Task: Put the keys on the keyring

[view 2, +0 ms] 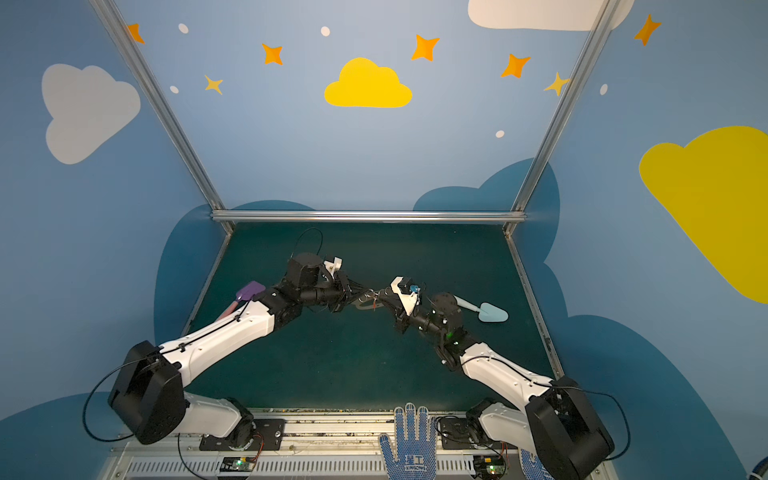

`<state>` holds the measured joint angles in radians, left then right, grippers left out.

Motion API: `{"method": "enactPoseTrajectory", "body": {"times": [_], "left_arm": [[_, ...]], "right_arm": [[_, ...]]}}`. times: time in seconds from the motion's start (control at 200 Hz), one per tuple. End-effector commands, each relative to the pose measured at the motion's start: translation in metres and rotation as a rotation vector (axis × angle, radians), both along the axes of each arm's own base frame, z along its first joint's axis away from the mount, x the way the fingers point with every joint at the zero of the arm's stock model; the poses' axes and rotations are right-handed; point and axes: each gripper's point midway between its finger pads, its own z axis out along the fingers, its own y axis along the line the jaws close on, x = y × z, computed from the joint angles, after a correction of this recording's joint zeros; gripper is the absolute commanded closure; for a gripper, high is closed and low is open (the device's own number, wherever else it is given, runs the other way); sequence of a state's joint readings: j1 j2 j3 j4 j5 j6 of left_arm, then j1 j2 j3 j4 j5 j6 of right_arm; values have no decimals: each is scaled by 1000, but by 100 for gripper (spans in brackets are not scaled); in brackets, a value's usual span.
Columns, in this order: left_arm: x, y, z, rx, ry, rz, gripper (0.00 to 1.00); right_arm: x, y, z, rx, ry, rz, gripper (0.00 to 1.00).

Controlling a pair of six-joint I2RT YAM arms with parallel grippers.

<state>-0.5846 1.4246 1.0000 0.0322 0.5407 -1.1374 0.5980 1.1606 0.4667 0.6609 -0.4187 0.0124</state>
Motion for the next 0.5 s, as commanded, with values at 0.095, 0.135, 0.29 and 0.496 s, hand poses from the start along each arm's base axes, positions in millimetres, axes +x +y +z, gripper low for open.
{"method": "enactPoseTrajectory", "body": {"times": [0.095,0.135,0.29,0.496], "left_arm": [[1,7,6,1,-37,25,96],[1,8,7,4,-39,30,96],[2,8,8,12,-52,29,96],[3,7,11,21,-65,22,96]], "right_arm": [[-3,-6,13,84,23,-13,100],[-5,-6,11,83,43,-11,100],[-14,-6,-4,53,140,13,100],[-27,-8,-11,61,183,27,100]]}}
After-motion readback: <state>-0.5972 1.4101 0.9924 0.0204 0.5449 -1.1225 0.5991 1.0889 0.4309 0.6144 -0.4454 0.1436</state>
